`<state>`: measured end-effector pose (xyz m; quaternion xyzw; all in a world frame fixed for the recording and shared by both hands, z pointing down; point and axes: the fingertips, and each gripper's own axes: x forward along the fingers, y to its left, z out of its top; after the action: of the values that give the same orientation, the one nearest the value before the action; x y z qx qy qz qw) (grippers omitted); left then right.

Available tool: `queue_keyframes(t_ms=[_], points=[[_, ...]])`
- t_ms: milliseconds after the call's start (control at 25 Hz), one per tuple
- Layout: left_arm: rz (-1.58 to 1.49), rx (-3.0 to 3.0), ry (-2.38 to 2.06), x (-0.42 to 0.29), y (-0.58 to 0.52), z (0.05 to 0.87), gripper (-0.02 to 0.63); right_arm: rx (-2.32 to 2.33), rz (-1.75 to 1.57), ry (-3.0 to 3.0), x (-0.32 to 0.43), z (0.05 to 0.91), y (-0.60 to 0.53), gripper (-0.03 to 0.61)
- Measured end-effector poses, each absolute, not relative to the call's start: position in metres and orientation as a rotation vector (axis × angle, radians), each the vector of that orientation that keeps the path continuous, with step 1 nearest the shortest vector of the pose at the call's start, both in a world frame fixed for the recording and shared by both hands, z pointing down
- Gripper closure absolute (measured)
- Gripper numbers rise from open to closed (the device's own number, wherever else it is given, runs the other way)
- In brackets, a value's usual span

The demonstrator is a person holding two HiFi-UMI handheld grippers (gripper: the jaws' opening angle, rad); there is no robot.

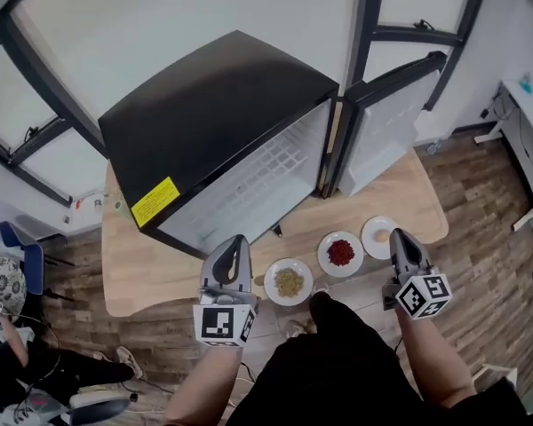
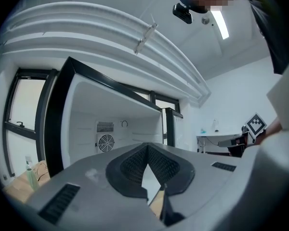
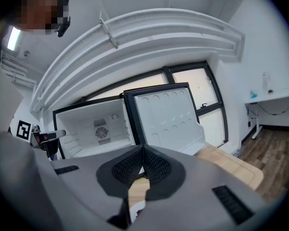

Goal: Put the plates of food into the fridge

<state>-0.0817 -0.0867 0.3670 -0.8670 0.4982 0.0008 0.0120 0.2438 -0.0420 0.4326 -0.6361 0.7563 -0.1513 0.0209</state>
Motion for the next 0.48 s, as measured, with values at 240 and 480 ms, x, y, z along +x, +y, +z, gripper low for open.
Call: queue_keyframes(t_ms=[240,480], points=[[-0.075,-2.723,1.461,-0.047,-0.1,0.378,0.611,-1.997,-0.567,2.278,0.269,0.47,-0.04,0.556],[-0.107,-2.742,1.425,-0.015,-0.118,0.393,0.61,-2.068,-0.665,2.178,0.303,0.51,-0.03,0.555]])
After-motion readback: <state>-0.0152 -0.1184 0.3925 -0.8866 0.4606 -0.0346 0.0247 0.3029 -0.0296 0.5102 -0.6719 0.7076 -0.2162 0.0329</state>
